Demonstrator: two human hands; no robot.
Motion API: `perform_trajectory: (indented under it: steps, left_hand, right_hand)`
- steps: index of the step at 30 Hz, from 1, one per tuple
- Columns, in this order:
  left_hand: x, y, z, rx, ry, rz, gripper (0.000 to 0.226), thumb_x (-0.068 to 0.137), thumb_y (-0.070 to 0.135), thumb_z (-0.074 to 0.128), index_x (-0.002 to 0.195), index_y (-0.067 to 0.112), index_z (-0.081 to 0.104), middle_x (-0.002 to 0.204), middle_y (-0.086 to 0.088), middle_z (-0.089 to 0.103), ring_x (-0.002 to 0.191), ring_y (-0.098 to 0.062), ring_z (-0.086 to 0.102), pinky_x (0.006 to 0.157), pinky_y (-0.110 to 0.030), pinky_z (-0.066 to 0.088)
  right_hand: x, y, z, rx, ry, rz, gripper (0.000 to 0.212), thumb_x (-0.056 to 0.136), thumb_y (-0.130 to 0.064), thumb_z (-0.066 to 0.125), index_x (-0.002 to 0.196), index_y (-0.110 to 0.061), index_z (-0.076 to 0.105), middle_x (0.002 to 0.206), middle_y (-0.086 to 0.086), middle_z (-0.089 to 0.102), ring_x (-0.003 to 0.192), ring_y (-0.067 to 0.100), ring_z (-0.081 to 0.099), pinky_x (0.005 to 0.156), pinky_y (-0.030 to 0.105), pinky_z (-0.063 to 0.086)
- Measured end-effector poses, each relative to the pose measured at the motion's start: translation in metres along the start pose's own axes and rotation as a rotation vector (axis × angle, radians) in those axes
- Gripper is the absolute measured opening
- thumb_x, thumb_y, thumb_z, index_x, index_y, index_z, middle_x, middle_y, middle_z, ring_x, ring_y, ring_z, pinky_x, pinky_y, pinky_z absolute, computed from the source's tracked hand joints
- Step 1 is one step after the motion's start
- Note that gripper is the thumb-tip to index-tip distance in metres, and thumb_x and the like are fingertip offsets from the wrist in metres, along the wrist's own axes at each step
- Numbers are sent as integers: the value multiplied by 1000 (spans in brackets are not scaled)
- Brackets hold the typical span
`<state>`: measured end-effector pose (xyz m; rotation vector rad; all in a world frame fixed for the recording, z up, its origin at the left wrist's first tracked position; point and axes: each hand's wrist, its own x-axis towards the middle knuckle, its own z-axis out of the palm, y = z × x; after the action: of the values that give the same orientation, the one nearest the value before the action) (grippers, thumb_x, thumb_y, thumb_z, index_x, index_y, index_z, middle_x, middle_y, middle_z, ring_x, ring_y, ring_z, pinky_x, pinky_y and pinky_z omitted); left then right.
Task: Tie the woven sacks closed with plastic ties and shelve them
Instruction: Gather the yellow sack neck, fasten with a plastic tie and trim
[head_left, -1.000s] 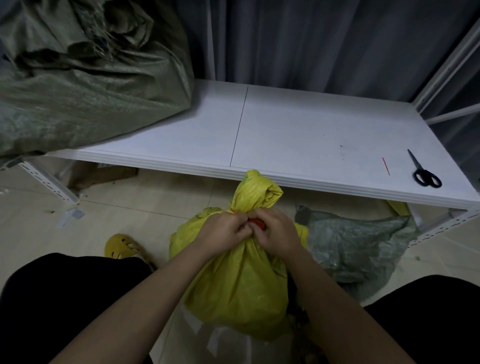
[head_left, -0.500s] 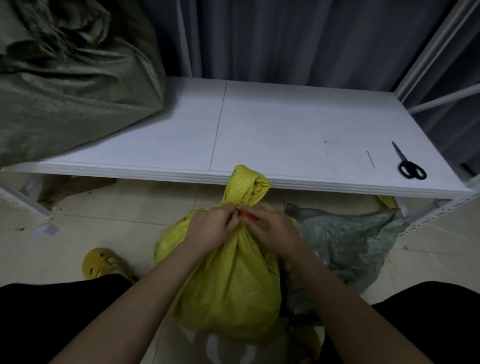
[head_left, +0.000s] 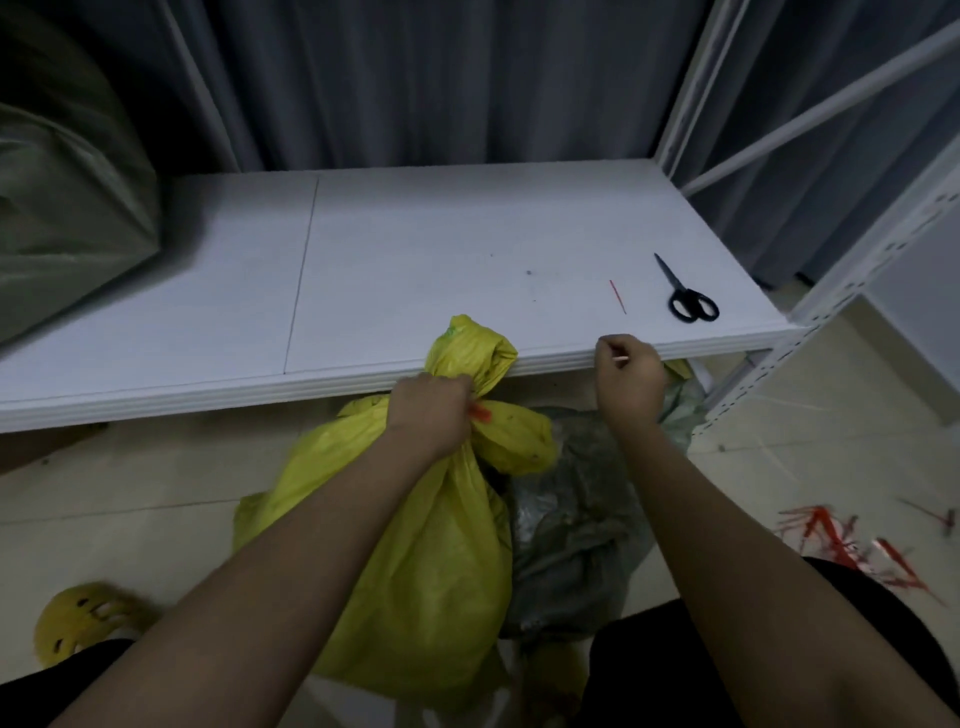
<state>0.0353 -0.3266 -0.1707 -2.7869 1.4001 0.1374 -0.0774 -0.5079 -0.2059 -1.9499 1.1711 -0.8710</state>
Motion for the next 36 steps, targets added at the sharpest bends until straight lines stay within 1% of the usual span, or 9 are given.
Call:
perform_trajectory:
  steps: [3,7,10,17,21,26,29,32,36]
  left_hand:
    - [19,15,-8,175,-83,78,24,93,34,46,110,20,56,112,-7,62,110,-28,54,87,-33,37]
    - [46,38,-15,366,-177,111,32,91,44,51,111,20,57,115,-3,60,112,-24,52,97,-33,31]
    - [62,51,-16,444,-237,113,28,92,35,51,113,18,55,117,-1,58,113,-22,52,98,-32,31]
    - [84,62,-19,520,-364,106,23,91,34,51,110,21,56,114,3,58,108,-17,55,83,-27,35]
    - [87,61,-16,501,-344,118,13,91,34,51,96,22,54,107,4,60,101,-17,57,76,-26,33]
    - [76,55,-14,479,-267,145,24,92,35,51,106,16,57,111,0,58,107,-23,55,84,-29,36]
    - [63,47,-12,454,-235,149,29,91,34,50,111,15,59,113,-4,61,110,-24,54,92,-32,35]
    - [43,38,-11,361,-178,133,26,92,28,47,114,18,57,117,-6,60,114,-25,51,93,-33,35]
    - [8,17,-8,197,-58,92,24,93,25,42,111,21,57,116,-3,61,111,-25,53,84,-32,39]
  right_hand:
    - [31,18,-13,-103,85,-23,28,94,-22,50,110,-7,66,111,17,61,100,33,57,82,36,47]
    - [64,38,-22,-328,105,-31,34,98,-19,41,125,-5,58,132,17,52,120,35,42,93,40,36]
    - [92,51,-23,-485,53,-66,37,98,-15,37,131,-5,51,140,16,45,125,36,38,98,45,33]
    - [138,57,-21,-542,65,79,30,99,-14,39,120,0,53,123,21,55,116,37,43,92,47,37]
    - [146,53,-16,-555,42,186,32,95,-13,47,124,0,47,126,23,50,120,38,41,94,45,38]
    - [143,36,-21,-544,-13,247,36,91,-10,55,124,2,46,127,22,50,121,37,43,97,42,39]
    - [125,25,-23,-459,10,172,33,93,-12,51,123,2,46,124,23,52,115,38,49,94,42,41]
    - [95,4,-19,-151,-15,135,32,96,-13,47,126,-1,45,125,20,50,109,35,53,90,38,43]
    - [46,-38,-6,291,-157,176,32,89,-2,57,119,-2,47,116,18,57,101,29,59,75,23,43]
